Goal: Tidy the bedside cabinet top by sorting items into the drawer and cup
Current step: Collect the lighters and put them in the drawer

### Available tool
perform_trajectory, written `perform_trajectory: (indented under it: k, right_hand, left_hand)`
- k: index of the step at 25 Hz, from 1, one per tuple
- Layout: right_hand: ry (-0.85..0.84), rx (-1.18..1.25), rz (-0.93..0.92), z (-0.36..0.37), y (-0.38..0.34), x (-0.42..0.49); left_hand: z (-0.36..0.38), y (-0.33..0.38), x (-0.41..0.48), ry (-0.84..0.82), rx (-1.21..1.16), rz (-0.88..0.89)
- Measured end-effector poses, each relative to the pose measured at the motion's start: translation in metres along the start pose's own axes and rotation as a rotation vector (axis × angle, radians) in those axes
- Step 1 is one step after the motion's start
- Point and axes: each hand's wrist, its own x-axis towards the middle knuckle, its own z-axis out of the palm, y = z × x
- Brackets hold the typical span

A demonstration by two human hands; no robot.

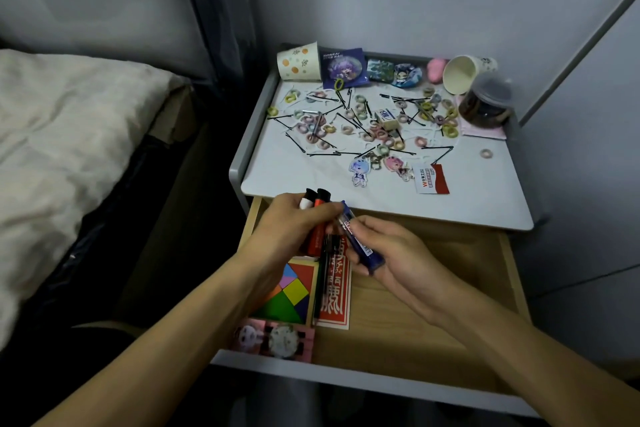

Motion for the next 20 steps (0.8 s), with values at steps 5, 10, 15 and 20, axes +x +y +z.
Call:
perform_trajectory:
  k: [5, 10, 15, 20]
  right_hand:
    - [-0.031, -0.353, 0.009, -0.009, 0.004, -0.003]
    - [0.014, -0.579, 0.145, -0.033, 0.031, 0.016]
    - [0.328, -0.588, 0.219, -0.043, 0.064, 0.063]
    - [0.405, -0.585, 0.248, -0.047, 0.085, 0.088]
  left_hand:
    - [0.001, -0.004, -0.002, 0.017, 0.048, 0.005]
    - [-0.005, 0.003, 0.001, 0.204, 0.029, -0.027]
    - [-0.009, 0.01, 0.007, 0.213, -0.127, -0.117]
    - [-0.013, 0.011, 0.01, 0.185, -0.235, -0.119]
